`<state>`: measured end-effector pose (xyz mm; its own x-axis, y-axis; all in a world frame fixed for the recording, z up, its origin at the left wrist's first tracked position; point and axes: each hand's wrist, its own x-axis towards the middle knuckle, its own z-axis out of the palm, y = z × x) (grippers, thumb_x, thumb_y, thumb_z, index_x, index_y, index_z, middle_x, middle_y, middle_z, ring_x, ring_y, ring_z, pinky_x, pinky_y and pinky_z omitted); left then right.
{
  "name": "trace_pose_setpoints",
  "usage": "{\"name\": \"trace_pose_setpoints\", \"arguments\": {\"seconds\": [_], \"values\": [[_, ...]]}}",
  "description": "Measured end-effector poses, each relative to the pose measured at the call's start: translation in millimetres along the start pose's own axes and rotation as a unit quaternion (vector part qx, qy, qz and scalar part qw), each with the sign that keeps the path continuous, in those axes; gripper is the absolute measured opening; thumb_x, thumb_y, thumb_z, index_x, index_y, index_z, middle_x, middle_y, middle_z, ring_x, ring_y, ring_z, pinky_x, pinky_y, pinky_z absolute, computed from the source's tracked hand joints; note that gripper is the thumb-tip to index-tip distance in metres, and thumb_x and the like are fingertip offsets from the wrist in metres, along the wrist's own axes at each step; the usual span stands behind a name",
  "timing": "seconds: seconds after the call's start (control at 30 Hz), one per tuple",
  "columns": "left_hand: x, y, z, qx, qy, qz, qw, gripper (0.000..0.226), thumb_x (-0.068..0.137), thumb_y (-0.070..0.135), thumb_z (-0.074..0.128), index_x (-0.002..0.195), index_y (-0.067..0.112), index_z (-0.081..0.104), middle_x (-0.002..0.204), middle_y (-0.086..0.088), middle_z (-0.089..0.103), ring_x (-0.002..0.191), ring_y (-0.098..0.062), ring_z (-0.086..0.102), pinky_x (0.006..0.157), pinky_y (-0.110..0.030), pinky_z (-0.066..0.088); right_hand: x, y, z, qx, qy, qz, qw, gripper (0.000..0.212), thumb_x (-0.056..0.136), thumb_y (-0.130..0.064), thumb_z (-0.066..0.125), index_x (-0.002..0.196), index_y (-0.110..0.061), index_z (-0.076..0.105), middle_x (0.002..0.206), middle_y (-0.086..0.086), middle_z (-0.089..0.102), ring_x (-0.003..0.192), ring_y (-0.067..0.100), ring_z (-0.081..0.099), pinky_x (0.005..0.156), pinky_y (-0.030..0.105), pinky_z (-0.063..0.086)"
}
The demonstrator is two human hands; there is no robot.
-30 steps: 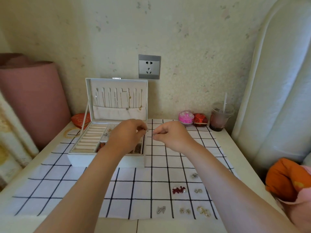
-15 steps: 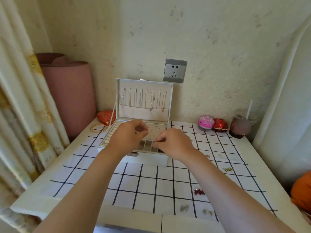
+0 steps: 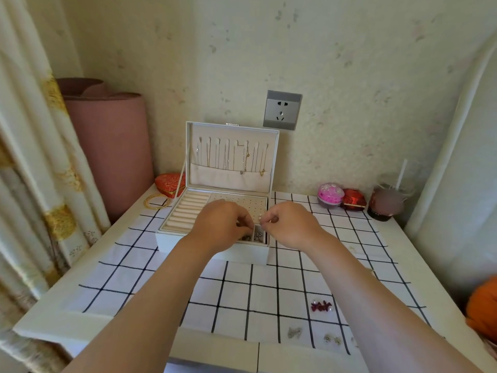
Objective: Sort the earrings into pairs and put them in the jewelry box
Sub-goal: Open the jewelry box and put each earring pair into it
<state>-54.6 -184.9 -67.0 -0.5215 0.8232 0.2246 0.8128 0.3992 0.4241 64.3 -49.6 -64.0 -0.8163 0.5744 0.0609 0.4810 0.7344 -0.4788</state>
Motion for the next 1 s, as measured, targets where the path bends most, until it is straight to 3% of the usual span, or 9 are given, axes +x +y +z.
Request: {"name": "trace_pose_setpoints", "arguments": {"seconds": [0.17, 0.27, 0.4, 0.6, 0.7, 0.77, 0.9, 1.0], "values": [[4, 0, 5, 0.064, 0.029, 0.013, 0.997, 0.012, 0.088, 0.042, 0.068, 0.094, 0.034, 0.076, 0.087, 0.011, 0.070, 0.082, -0.007, 0.054, 0.071, -0.024, 0.039, 0, -5, 3, -0.014, -0.001, -0.012, 1.000, 0.013, 0.088, -0.029, 0.067, 0.095, -0.035, 0.077, 0.082, -0.022, 0.058, 0.091, 0.006, 0.059, 0.073, 0.024, 0.044], [4, -3, 4, 0.046, 0.006, 0.011, 0.999, 0.012, 0.090, 0.035, 0.065, 0.097, 0.032, 0.074, 0.092, 0.011, 0.072, 0.083, -0.009, 0.061, 0.073, -0.023, 0.046, -1, -7, 3, -0.027, -0.003, -0.027, 0.999, 0.018, 0.088, -0.026, 0.065, 0.097, -0.034, 0.077, 0.083, -0.023, 0.055, 0.091, 0.006, 0.056, 0.074, 0.024, 0.042], [1, -9, -1, 0.024, -0.021, 0.020, 0.999, 0.016, 0.089, 0.028, 0.065, 0.102, 0.033, 0.071, 0.097, 0.012, 0.072, 0.088, -0.008, 0.063, 0.082, -0.029, 0.053, -1, -8, 4, -0.016, -0.013, -0.041, 0.999, 0.022, 0.088, -0.021, 0.063, 0.098, -0.034, 0.079, 0.097, -0.018, 0.067, 0.099, 0.008, 0.063, 0.083, 0.029, 0.053], [-3, -11, 0, 0.034, -0.026, 0.036, 0.998, 0.022, 0.086, 0.037, 0.067, 0.108, 0.034, 0.069, 0.098, 0.014, 0.072, 0.086, -0.002, 0.054, 0.079, -0.022, 0.039, -2, -10, 8, 0.001, -0.024, -0.056, 0.998, 0.032, 0.087, -0.012, 0.062, 0.097, -0.037, 0.078, 0.084, -0.024, 0.061, 0.089, 0.005, 0.062, 0.075, 0.027, 0.053], [-2, -13, 0, 0.031, -0.027, 0.031, 0.999, 0.025, 0.085, 0.037, 0.067, 0.109, 0.033, 0.067, 0.100, 0.014, 0.073, 0.095, -0.005, 0.061, 0.091, -0.026, 0.041, -4, -12, 2, -0.055, -0.032, -0.103, 0.993, 0.027, 0.088, -0.017, 0.067, 0.098, -0.040, 0.077, 0.079, -0.022, 0.055, 0.087, 0.007, 0.059, 0.073, 0.027, 0.048], [-2, -13, -1, 0.033, -0.036, 0.030, 0.998, 0.023, 0.085, 0.036, 0.066, 0.107, 0.034, 0.070, 0.099, 0.015, 0.073, 0.097, -0.005, 0.062, 0.098, -0.030, 0.042, -3, -15, 0, -0.115, -0.038, -0.141, 0.983, 0.023, 0.089, -0.021, 0.067, 0.100, -0.039, 0.076, 0.088, -0.015, 0.055, 0.091, 0.012, 0.059, 0.071, 0.029, 0.044], [-5, -11, -5, 0.022, -0.047, 0.031, 0.998, 0.020, 0.084, 0.031, 0.063, 0.101, 0.035, 0.072, 0.095, 0.015, 0.073, 0.095, -0.006, 0.062, 0.097, -0.034, 0.045, 2, -23, 0, -0.221, -0.039, -0.198, 0.954, 0.026, 0.089, -0.012, 0.064, 0.101, -0.033, 0.074, 0.090, -0.009, 0.047, 0.088, 0.021, 0.060, 0.064, 0.029, 0.032], [-7, -10, -6, 0.005, -0.047, 0.032, 0.998, 0.018, 0.085, 0.030, 0.063, 0.100, 0.032, 0.073, 0.095, 0.013, 0.074, 0.094, -0.008, 0.064, 0.097, -0.036, 0.046, 5, -26, -2, -0.247, -0.054, -0.214, 0.944, 0.023, 0.086, -0.011, 0.064, 0.100, -0.027, 0.073, 0.090, -0.005, 0.052, 0.082, 0.023, 0.058, 0.059, 0.029, 0.029]]}}
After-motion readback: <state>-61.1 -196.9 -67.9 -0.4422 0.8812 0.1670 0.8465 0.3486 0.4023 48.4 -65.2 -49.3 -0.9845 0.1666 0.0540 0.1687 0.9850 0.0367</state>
